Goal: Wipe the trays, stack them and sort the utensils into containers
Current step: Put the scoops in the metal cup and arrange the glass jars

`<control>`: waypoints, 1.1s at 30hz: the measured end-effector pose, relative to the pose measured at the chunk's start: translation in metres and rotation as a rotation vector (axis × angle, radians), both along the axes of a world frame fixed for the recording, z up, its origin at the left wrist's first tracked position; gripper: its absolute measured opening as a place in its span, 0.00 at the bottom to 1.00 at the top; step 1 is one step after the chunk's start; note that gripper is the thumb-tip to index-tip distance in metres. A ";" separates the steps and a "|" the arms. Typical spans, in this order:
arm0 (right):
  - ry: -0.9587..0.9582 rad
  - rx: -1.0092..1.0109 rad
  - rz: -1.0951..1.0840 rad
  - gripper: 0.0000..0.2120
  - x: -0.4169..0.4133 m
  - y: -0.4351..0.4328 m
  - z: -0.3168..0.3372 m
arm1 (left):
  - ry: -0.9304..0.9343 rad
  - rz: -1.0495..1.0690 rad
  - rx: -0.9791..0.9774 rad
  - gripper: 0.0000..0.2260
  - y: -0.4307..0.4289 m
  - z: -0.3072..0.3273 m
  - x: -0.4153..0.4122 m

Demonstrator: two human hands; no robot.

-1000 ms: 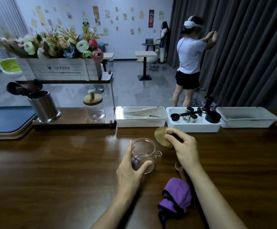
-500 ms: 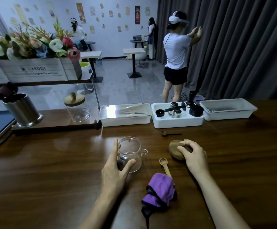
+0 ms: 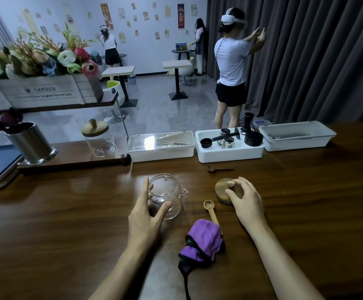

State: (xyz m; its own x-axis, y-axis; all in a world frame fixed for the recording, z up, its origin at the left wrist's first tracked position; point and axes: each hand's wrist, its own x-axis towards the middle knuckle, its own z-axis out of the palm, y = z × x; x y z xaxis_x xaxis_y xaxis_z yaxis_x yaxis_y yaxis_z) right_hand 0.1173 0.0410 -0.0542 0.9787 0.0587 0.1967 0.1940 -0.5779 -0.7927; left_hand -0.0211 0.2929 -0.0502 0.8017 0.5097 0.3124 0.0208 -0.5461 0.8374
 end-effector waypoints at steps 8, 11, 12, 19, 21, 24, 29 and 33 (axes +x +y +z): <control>-0.172 -0.087 -0.005 0.12 -0.066 0.014 -0.010 | 0.005 -0.043 -0.007 0.41 0.000 0.002 0.000; -0.088 -0.121 0.026 0.11 -0.075 0.020 -0.012 | 0.010 -0.060 -0.020 0.41 0.000 0.003 -0.001; -0.066 -0.126 0.033 0.10 -0.076 0.021 -0.011 | 0.014 -0.061 -0.024 0.41 -0.001 0.004 -0.001; 0.029 -0.228 0.074 0.17 -0.076 0.027 -0.005 | 0.032 -0.088 -0.059 0.42 0.003 0.001 -0.007; 0.030 -0.254 0.082 0.18 -0.077 0.026 -0.004 | 0.036 -0.108 -0.078 0.42 0.003 0.002 -0.009; 0.048 -0.274 0.107 0.17 -0.074 0.026 -0.001 | 0.038 -0.126 -0.085 0.42 0.005 0.002 -0.013; 0.067 -0.266 0.111 0.19 -0.068 0.031 0.005 | 0.060 -0.119 -0.047 0.42 0.007 0.005 -0.015; 0.048 -0.299 0.077 0.19 -0.067 0.031 0.001 | 0.053 -0.115 -0.018 0.42 0.007 0.004 -0.014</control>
